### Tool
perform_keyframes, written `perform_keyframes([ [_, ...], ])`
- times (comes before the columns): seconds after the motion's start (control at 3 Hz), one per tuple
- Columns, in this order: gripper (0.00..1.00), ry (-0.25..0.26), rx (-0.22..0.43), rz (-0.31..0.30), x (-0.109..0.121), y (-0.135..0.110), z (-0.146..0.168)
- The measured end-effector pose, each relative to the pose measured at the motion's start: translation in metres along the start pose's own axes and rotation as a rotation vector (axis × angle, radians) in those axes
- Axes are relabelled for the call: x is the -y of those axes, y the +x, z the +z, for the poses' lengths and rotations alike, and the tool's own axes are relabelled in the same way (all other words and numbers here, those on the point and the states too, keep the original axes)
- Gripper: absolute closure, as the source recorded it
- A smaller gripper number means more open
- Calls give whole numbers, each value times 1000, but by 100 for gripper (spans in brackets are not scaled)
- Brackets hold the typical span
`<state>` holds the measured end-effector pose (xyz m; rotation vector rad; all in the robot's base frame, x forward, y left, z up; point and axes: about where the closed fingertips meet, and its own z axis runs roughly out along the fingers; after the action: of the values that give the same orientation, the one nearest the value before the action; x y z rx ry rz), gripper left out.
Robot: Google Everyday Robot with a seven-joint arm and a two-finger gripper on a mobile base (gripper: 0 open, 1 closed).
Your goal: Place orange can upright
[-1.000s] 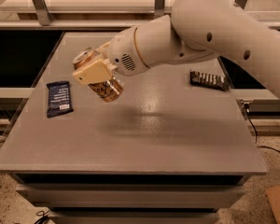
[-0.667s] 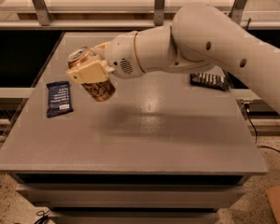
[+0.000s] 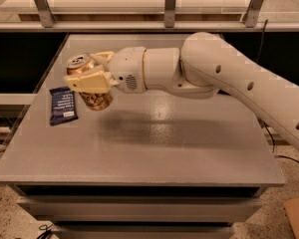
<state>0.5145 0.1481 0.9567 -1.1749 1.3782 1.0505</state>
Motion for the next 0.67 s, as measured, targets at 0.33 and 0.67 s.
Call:
perform_keyframes([
  [0.33,100,-7,62,16,0,5,4],
  [0.67,100,-12,112,32,1,10,6],
])
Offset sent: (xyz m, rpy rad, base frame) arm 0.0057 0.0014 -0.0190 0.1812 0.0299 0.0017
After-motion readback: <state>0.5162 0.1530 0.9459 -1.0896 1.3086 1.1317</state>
